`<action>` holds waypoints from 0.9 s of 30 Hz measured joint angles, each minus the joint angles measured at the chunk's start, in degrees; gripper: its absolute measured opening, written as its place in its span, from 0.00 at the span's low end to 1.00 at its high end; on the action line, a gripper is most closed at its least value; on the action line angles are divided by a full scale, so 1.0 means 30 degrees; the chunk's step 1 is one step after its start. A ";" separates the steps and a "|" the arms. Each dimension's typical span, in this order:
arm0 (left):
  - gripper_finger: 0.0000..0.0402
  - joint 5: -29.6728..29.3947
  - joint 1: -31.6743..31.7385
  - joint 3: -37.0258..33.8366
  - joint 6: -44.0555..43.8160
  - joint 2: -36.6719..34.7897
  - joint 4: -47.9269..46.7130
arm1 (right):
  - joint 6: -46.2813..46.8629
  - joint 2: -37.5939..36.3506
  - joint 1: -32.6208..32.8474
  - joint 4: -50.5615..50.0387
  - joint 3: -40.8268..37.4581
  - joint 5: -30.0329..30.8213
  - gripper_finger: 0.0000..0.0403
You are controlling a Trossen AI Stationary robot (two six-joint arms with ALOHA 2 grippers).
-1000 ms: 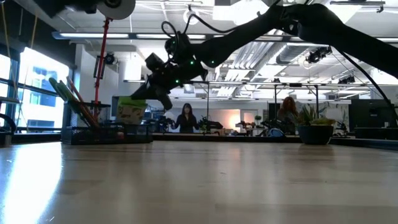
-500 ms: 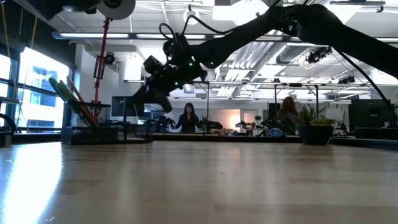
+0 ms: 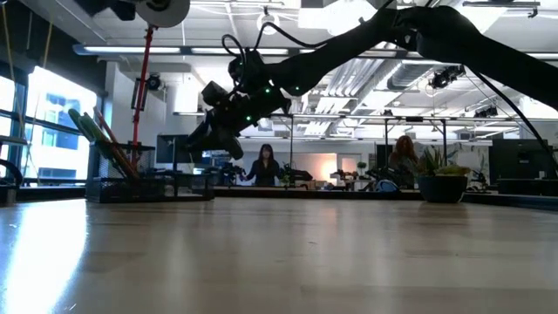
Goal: Pick and place office supplies into organizer
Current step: Adjust the green sticky notes in the desk organizer
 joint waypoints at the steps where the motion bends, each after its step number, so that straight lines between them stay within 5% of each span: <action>1: 0.24 0.0000 0.0000 0.0000 0.0000 0.0006 -0.0004 | 0.0021 -0.0007 0.0007 -0.0021 0.0004 0.0000 0.29; 7: 0.24 0.0000 0.0000 0.0000 0.0000 0.0006 -0.0138 | 0.0036 -0.0007 0.0310 -0.0036 0.0004 0.0525 0.29; 14: 0.24 0.0000 0.0000 0.0000 -0.0007 -0.0001 -0.0187 | -0.0370 -0.0029 0.1413 -0.0728 0.0007 0.4097 0.29; 27: 0.24 -0.0069 0.0000 0.0000 -0.0007 0.0002 -0.0211 | 0.1111 -0.0044 0.1656 -0.4417 0.0157 0.3216 0.29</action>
